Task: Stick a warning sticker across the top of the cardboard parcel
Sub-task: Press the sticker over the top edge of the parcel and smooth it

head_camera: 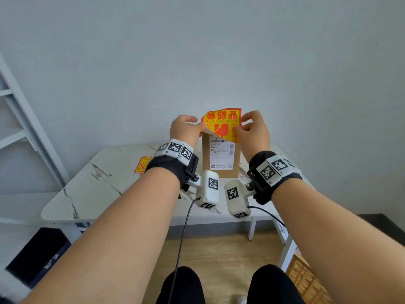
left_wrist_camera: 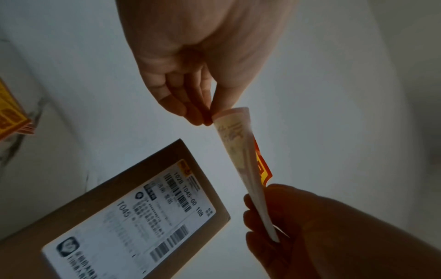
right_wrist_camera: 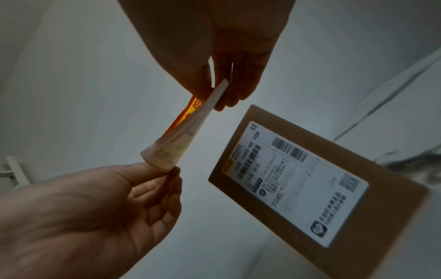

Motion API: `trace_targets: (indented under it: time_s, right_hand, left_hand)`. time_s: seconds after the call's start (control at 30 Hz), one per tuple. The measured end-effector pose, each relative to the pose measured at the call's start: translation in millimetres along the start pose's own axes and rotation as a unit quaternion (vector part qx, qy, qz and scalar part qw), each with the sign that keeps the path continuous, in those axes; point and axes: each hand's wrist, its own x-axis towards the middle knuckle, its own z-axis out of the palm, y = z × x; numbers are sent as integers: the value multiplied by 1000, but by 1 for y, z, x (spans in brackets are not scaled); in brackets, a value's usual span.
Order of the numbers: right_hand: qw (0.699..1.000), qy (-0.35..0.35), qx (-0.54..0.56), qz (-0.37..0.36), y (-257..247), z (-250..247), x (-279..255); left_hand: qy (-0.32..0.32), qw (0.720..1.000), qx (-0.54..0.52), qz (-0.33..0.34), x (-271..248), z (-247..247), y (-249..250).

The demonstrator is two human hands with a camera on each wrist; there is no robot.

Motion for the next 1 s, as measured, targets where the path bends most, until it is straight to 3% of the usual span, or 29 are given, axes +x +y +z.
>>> trace_targets:
  time_s: [0.27,0.47,0.6,1.0]
  right_hand:
    - [997,-27,-60,-45,-7,12,50]
    - [992,-65,-105,-39,2,20,69]
    - [990,-78,-113,-25,9,21,73]
    - [984,-90,-151,-32,14,21,77]
  left_hand:
    - [14,997,72,33,42,17,5]
    - [-58,990,94,88,58,22,-4]
    - [-92,991,78,59,60,26,-6]
    - [-107,993,45,18,55,29,-8]
